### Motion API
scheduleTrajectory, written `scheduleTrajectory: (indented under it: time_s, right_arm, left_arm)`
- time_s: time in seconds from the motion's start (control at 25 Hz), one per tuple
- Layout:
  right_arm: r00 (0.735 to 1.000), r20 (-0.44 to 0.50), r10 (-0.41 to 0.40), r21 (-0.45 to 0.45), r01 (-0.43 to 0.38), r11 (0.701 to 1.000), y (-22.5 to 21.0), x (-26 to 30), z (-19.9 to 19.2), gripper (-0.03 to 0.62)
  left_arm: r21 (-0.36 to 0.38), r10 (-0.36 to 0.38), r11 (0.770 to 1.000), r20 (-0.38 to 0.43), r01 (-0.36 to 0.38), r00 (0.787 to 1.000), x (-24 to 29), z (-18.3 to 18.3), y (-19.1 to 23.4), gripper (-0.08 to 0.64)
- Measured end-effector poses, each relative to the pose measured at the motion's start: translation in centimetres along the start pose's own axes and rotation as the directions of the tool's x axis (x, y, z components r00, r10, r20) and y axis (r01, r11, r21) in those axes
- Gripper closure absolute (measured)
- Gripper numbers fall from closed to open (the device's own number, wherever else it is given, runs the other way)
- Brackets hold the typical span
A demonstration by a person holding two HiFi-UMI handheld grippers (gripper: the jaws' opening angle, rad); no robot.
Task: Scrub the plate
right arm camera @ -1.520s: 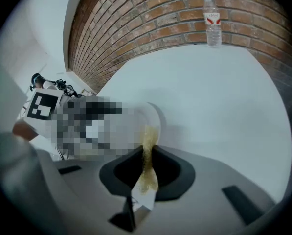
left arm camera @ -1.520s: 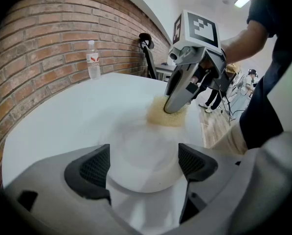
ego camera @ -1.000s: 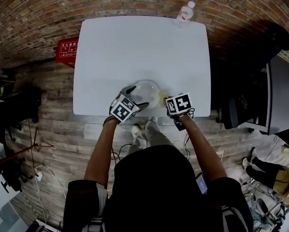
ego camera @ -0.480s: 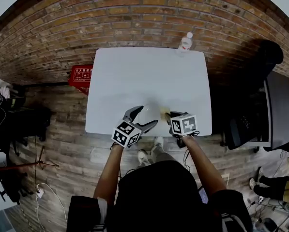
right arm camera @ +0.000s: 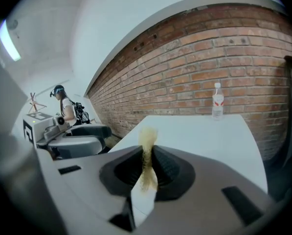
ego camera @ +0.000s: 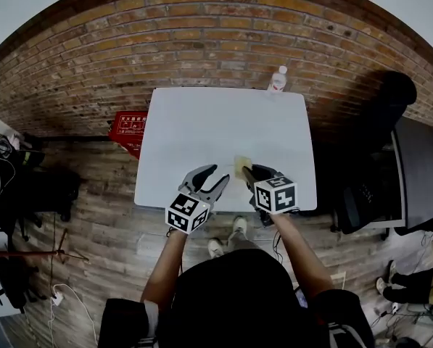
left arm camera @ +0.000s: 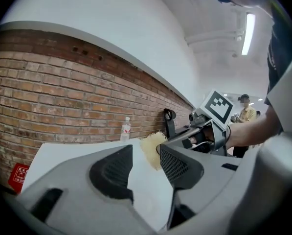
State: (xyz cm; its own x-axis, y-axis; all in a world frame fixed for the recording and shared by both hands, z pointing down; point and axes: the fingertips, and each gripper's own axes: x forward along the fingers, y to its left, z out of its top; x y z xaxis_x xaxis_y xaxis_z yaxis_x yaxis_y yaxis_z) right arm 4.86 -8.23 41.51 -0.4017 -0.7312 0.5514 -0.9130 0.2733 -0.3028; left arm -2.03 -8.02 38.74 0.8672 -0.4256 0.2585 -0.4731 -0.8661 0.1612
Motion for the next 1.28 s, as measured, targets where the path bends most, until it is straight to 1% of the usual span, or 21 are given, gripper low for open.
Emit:
scheduleTrajectory:
  time_s: [0.08, 0.16, 0.32, 0.52, 0.64, 0.8, 0.96, 1.0, 1.28]
  right_arm:
    - [1.0, 0.031, 0.002, -0.003, -0.002, 1.0, 0.8, -0.6, 1.0, 0.546]
    - [0.998, 0.067, -0.002, -0.017, 0.003, 1.0, 1.7, -1.4, 2.1, 0.546]
    - [0.992, 0.123, -0.008, -0.062, 0.015, 0.998, 4.0, -3.2, 3.4, 0.546]
    - [0.981, 0.194, -0.009, -0.091, 0.027, 0.995, 6.3, -5.0, 4.5, 0.546]
    - [0.977, 0.214, -0.016, -0.096, 0.037, 0.995, 7.0, -5.3, 4.6, 0.546]
    - [0.97, 0.241, -0.006, -0.107, 0.033, 0.994, 8.4, -6.0, 5.4, 0.546]
    - [0.961, 0.275, 0.0, -0.127, 0.037, 0.991, 9.1, -7.2, 6.1, 0.546]
    - [0.96, 0.281, -0.001, -0.132, 0.04, 0.99, 9.1, -7.5, 6.2, 0.546]
    - [0.955, 0.297, 0.005, -0.166, 0.046, 0.985, 8.8, -9.5, 6.2, 0.546]
  left_arm:
    - [-0.004, -0.022, 1.0, 0.01, 0.022, 1.0, -0.5, 0.8, -0.3, 0.371]
    - [-0.004, -0.024, 1.0, 0.028, 0.024, 0.999, -1.2, 1.7, -0.3, 0.388]
    - [0.025, 0.028, 0.999, 0.045, -0.029, 0.999, -3.1, 3.7, -0.4, 0.476]
    - [0.065, 0.077, 0.994, 0.079, -0.082, 0.994, -5.0, 6.1, -0.5, 0.525]
    - [0.067, 0.094, 0.993, 0.104, -0.102, 0.99, -6.2, 6.6, -0.5, 0.535]
    - [0.063, 0.095, 0.993, 0.117, -0.103, 0.989, -6.8, 6.7, -0.7, 0.54]
    - [0.006, 0.086, 0.996, 0.113, -0.087, 0.99, -7.0, 6.7, -1.2, 0.54]
    - [0.002, 0.086, 0.996, 0.119, -0.087, 0.989, -7.1, 7.0, -1.3, 0.54]
    - [0.015, 0.095, 0.995, 0.154, -0.099, 0.983, -7.5, 8.5, -3.3, 0.54]
